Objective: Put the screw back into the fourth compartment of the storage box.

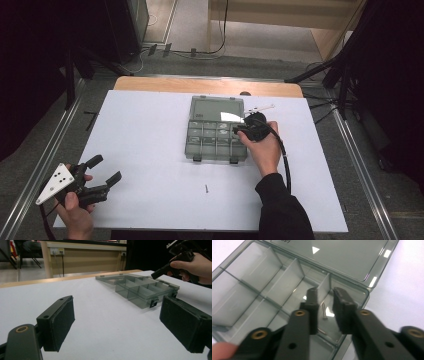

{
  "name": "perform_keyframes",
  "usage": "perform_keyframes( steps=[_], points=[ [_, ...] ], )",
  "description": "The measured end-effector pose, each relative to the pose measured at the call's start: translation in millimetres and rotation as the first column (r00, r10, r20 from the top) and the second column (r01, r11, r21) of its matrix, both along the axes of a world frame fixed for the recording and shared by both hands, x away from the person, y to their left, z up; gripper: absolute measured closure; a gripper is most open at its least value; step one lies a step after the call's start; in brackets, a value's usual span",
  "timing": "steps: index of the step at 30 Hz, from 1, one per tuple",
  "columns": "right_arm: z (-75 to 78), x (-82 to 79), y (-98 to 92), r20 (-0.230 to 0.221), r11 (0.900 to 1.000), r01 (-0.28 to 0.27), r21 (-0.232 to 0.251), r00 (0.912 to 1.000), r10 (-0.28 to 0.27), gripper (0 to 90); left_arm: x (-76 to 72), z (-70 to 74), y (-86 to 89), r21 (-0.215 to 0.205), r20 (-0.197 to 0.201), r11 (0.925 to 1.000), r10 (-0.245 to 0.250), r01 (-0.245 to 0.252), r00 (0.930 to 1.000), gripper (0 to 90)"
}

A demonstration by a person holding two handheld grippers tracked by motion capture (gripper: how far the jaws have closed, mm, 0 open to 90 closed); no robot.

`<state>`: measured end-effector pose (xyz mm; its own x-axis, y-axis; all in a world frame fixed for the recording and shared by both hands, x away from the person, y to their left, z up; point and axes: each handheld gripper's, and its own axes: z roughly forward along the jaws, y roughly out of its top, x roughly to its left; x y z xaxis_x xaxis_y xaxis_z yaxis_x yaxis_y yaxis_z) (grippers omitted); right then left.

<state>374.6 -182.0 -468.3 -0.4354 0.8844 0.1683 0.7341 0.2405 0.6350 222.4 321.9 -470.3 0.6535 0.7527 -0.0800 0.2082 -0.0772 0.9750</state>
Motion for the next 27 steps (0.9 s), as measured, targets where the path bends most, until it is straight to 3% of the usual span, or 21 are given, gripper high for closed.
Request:
perform_keyframes(
  steps=[6,11,27],
  points=[
    [6.6,-7.9,-1.8,0.020,0.999,-0.017,0.028,0.9997,0.016,53.2,-0.1,0.1,-0.4,0.003,0.000,1.0000,-0.002,0.002,1.0000,12.7],
    [12.8,-18.3,1.4,0.018,0.996,-0.045,0.083,0.9989,0.044,40.2,-0.3,0.1,-0.4,0.004,0.001,1.0000,-0.002,0.002,1.0000,12.7],
    [15.4,-56.9,7.7,0.050,0.992,-0.079,0.095,0.9960,0.074,30.8,-0.3,0.4,-0.4,0.003,0.001,1.0000,-0.002,0.002,1.0000,12.7]
  ],
)
